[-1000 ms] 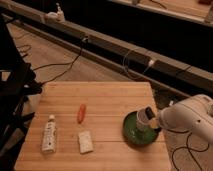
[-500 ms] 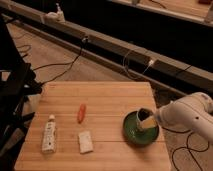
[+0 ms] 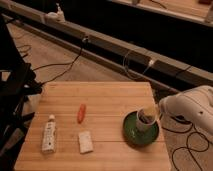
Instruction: Place the eraser in the ceramic cup
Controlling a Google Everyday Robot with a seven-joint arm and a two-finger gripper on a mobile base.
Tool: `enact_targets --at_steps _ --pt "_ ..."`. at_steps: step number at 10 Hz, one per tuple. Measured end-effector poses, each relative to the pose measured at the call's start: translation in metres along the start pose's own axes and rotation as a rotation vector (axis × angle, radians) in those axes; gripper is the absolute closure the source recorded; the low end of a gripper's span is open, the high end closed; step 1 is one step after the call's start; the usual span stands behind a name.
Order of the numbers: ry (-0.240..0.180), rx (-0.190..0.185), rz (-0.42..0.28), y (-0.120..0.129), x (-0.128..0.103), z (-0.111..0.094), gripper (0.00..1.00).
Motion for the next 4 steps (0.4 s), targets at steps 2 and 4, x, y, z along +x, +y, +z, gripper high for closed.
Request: enact_targets --at_steps 2,4 --pt "-0.083 0.051 0.085 -0.023 -0.020 -0.006 0.20" --pt "-0.124 0.072 0.123 -0.033 -0.029 -0.010 0.20"
